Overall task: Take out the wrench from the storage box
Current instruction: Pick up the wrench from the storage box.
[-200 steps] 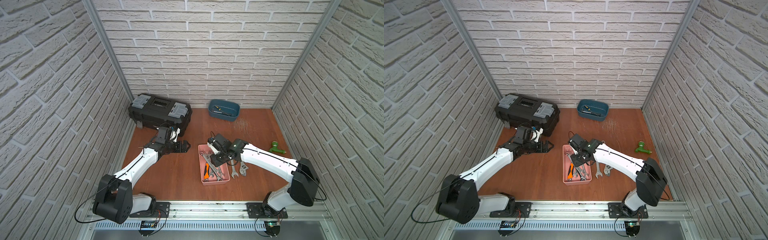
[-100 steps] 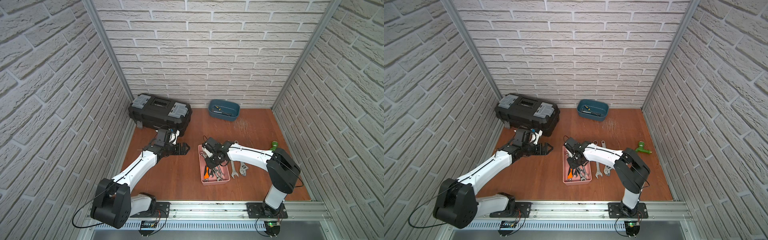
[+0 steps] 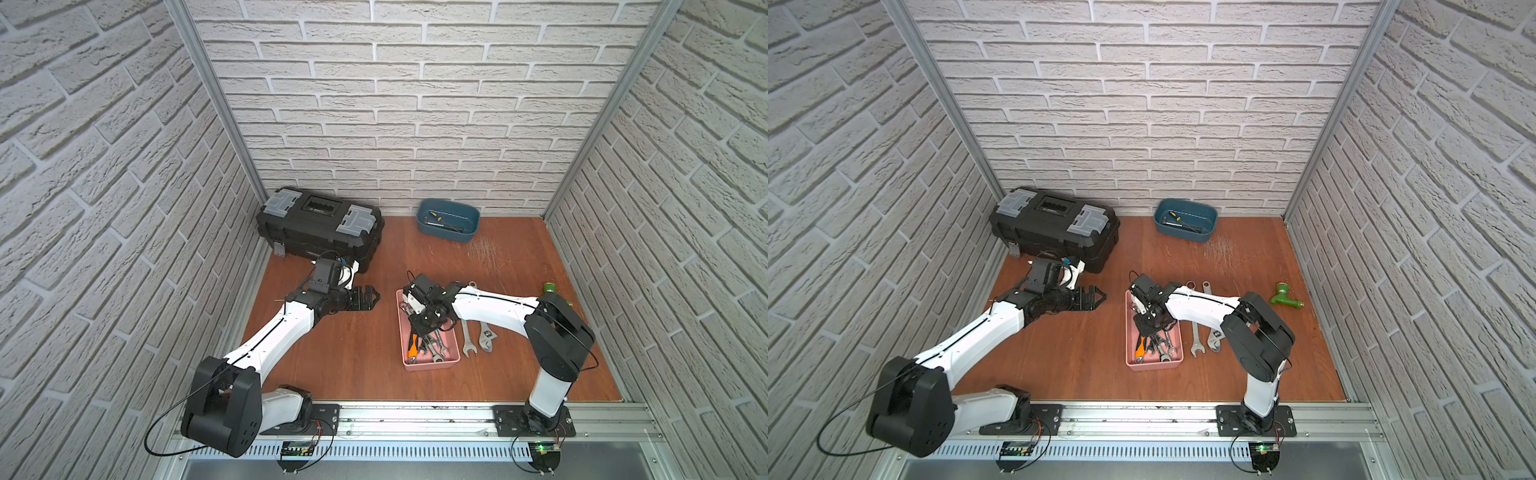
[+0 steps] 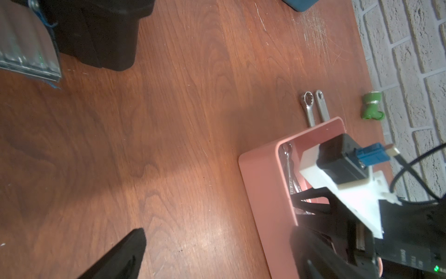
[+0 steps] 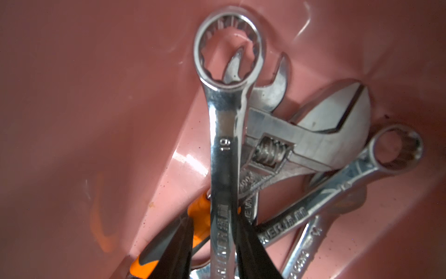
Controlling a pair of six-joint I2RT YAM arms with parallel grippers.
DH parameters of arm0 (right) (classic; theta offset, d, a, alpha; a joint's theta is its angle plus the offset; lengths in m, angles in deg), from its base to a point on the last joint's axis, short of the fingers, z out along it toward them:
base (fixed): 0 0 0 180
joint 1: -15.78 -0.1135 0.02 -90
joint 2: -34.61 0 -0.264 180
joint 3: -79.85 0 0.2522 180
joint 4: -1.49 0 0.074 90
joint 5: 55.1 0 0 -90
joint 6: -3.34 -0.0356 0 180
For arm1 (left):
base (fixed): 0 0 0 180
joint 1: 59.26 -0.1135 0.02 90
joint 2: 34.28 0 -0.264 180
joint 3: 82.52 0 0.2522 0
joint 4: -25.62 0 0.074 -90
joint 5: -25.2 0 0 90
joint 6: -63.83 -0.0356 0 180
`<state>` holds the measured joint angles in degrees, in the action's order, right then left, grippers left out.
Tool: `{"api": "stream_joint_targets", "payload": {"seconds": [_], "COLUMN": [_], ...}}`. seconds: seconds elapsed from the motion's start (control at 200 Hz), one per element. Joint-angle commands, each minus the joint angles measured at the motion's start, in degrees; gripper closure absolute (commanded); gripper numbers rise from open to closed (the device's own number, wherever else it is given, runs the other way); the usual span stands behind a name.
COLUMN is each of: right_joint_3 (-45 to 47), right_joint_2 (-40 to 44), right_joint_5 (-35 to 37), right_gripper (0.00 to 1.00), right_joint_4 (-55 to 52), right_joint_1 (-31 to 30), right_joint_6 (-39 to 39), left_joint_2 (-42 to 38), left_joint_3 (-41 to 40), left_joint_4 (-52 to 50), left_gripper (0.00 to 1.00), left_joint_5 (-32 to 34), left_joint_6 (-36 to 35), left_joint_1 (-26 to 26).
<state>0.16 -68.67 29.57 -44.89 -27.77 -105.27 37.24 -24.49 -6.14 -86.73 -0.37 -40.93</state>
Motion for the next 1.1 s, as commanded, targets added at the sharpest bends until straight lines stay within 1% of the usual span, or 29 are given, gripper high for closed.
{"api": "stream_joint_targets", "payload": {"seconds": [0.0, 0.195, 0.37, 0.605, 0.83, 1.095], "right_joint_3": [2.03, 1.81, 1.24, 0.63, 1.15, 0.51], "right_joint_2": [-0.91, -0.79, 1.56, 5.33, 7.48, 7.74], "right_joint_5": [1.08, 0.98, 0.85, 0.93, 1.45, 2.91], "right_gripper": [0.69, 0.79, 0.88, 0.95, 0.97, 0.98], "right_joint_4": [1.16, 1.03, 0.3, -1.03, -2.13, -3.3], "right_joint_1": [0.31, 0.39, 0.36, 0.22, 0.34, 0.39], "right_joint_6": [0.77, 0.79, -0.26, -2.0, -2.49, -2.66], "left_joint_2": [-0.23, 0.1, -0.05, 0.4, 1.18, 1.95], "left_joint_3": [-0.45, -0.25, -0.19, -0.18, -0.25, -0.14], "left_joint_4": [1.29, 1.11, 1.0, 1.3, 1.91, 2.27], "left_gripper": [0.02, 0.02, 0.02, 0.02, 0.02, 0.02], "left_joint_5": [-0.13, 0.03, 0.29, 0.34, 0.22, -0.04], "left_joint_6": [0.48, 0.5, 0.48, 0.43, 0.48, 0.3], "left_joint_1": [-0.21, -0.05, 0.18, 0.13, 0.35, 0.33]}}
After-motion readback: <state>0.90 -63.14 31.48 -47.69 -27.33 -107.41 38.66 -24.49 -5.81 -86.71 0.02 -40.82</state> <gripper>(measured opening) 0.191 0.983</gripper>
